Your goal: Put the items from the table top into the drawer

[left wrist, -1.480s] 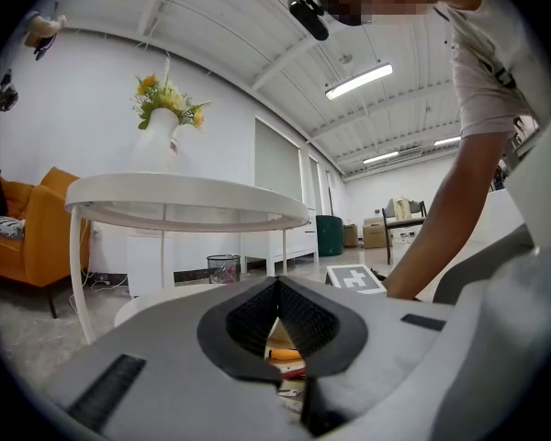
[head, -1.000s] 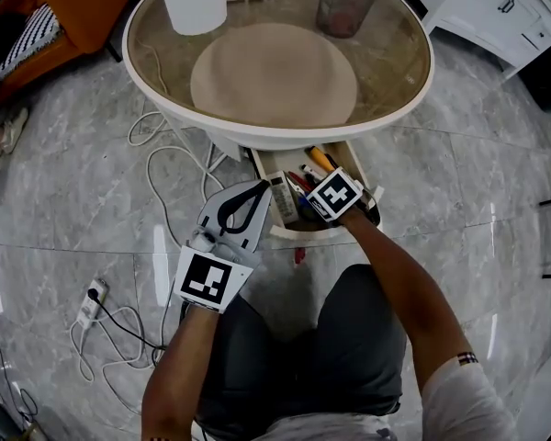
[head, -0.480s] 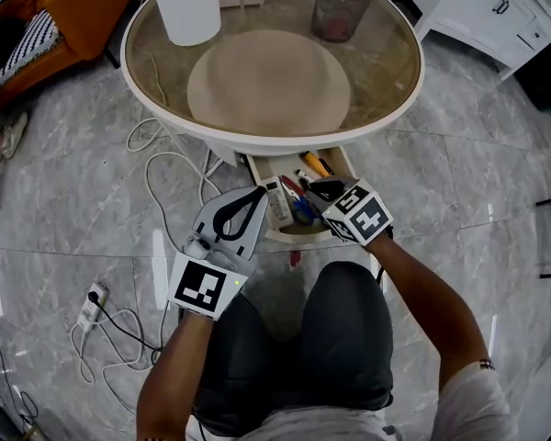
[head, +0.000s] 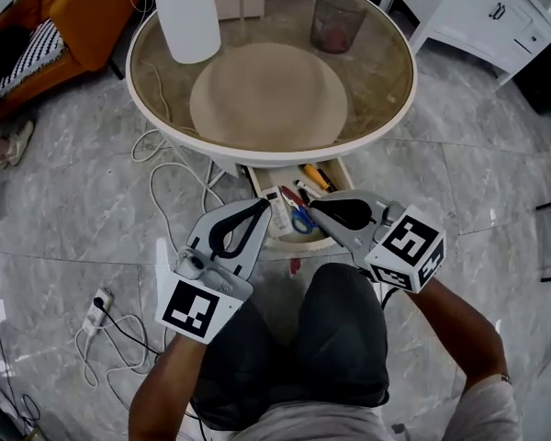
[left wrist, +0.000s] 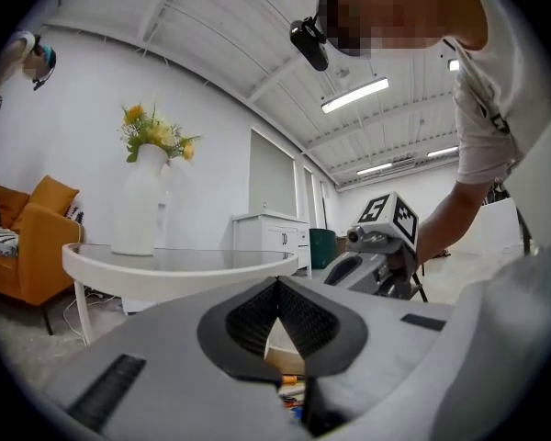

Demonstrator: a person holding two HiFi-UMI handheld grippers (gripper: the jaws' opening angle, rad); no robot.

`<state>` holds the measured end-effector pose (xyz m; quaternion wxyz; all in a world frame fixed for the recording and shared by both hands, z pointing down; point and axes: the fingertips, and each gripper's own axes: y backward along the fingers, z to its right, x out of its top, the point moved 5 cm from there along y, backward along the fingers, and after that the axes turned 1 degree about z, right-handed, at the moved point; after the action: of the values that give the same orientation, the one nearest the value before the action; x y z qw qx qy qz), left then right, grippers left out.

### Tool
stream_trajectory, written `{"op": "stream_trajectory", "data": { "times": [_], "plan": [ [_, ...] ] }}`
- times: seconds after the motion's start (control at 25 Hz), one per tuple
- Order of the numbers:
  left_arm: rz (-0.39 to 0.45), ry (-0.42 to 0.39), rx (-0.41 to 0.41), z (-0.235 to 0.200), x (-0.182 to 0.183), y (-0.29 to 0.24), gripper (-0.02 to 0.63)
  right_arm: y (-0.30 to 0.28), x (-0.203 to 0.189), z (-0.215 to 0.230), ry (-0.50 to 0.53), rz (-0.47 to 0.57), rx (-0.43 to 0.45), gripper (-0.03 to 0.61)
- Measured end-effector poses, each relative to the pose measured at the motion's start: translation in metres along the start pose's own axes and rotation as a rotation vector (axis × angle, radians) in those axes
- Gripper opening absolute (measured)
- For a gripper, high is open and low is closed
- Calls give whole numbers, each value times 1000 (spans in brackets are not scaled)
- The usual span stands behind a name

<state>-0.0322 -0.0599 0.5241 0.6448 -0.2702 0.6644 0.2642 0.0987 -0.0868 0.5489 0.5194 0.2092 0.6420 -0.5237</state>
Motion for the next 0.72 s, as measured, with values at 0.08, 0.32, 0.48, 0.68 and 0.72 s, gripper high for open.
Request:
{"op": "stream_trajectory", "data": {
  "times": [0.08, 0.32, 0.48, 0.68, 0.72],
  "plan": [
    [0, 2, 0, -4, 12, -3, 0, 10, 29, 0, 24, 74, 4, 2],
    [20, -34, 10, -11, 38, -1, 0, 24, 81, -1, 94, 277, -37, 0],
    [25, -53, 20, -20, 59, -8, 0, 25, 100, 6, 102, 369, -66, 1],
    [26, -68, 35, -27, 87, -12, 0, 32, 125, 7, 159, 467, -98, 0],
    [27, -67, 34, -27, 94, -11, 0, 34, 131, 6, 172, 476, -106, 0]
  ]
}}
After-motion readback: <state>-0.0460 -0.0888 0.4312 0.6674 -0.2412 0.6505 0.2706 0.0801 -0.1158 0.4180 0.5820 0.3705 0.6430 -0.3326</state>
